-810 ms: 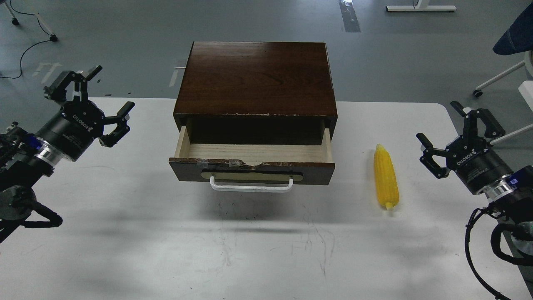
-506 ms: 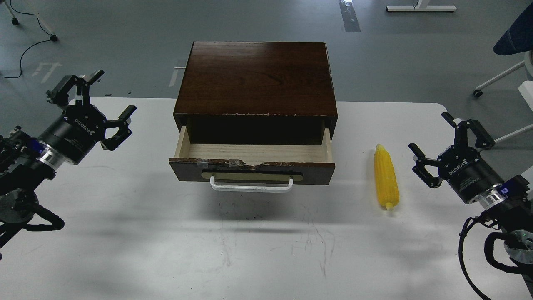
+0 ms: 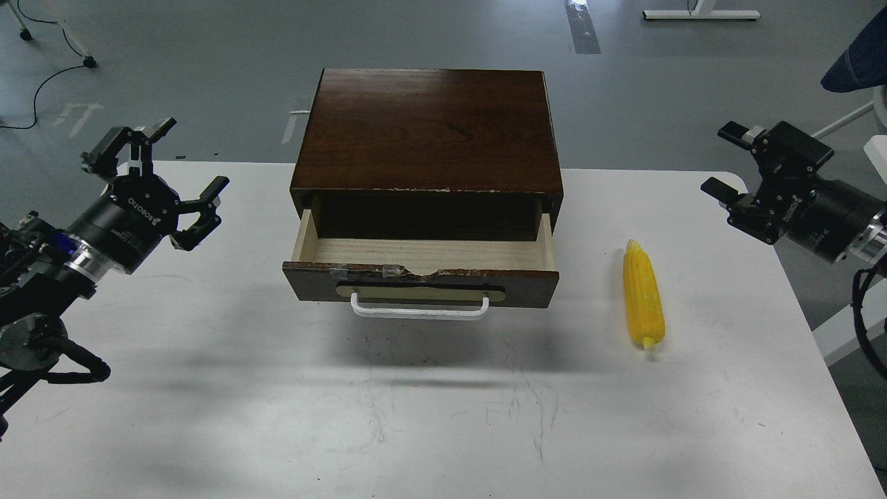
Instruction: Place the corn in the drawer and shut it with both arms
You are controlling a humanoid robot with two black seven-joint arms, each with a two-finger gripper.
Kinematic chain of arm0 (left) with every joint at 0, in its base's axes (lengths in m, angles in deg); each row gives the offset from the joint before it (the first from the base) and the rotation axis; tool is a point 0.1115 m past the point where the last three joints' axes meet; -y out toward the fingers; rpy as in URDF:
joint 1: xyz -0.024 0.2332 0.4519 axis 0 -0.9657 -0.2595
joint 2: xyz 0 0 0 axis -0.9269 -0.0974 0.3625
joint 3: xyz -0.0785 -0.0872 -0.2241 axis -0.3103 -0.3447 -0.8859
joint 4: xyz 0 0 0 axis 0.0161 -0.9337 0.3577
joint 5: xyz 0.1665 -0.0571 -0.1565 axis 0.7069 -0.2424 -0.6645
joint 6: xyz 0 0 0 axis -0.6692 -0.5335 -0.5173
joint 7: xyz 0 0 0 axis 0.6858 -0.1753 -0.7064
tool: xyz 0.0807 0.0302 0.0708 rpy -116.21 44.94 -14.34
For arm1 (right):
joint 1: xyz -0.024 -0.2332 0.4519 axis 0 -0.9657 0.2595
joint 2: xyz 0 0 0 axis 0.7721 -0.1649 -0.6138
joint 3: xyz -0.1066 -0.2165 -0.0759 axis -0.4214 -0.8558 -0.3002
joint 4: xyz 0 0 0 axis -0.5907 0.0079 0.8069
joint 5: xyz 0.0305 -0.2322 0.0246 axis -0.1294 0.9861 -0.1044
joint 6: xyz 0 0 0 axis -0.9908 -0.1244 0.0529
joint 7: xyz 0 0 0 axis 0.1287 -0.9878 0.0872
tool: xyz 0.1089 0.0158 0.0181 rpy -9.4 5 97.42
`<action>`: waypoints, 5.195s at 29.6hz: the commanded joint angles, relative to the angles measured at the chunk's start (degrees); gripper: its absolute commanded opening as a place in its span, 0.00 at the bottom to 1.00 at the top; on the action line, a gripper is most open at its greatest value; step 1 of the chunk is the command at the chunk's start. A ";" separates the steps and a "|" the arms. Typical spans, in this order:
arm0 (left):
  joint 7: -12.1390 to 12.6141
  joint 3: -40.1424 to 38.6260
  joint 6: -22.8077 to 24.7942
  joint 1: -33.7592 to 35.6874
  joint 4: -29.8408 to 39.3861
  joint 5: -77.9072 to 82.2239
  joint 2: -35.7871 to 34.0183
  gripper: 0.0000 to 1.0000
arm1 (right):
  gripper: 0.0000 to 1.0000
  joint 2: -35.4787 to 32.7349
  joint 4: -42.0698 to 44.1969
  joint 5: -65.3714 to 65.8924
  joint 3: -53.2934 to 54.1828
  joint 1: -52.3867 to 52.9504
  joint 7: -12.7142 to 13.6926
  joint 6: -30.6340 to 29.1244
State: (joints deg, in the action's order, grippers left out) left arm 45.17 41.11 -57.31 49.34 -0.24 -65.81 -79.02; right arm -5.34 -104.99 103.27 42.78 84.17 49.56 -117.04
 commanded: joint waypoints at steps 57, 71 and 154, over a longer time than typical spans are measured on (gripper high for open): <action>0.00 0.01 0.00 0.84 0.10 0.18 -0.94 1.00 | 0.12 19.44 18.57 22.08 -35.61 12.95 0.00 1.66; 0.00 -0.16 0.00 0.84 0.10 2.02 -1.81 1.00 | 0.07 13.03 13.57 21.11 -32.45 31.72 0.00 2.28; 0.00 -0.16 0.00 5.93 2.20 20.88 -4.36 1.00 | 0.99 7.22 -1.82 -28.97 -12.26 13.78 0.00 13.88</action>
State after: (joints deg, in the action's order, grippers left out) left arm 45.17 41.04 -57.31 53.82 0.68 -53.86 -83.34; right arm 2.62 -107.35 77.48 21.19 109.67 49.58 -103.27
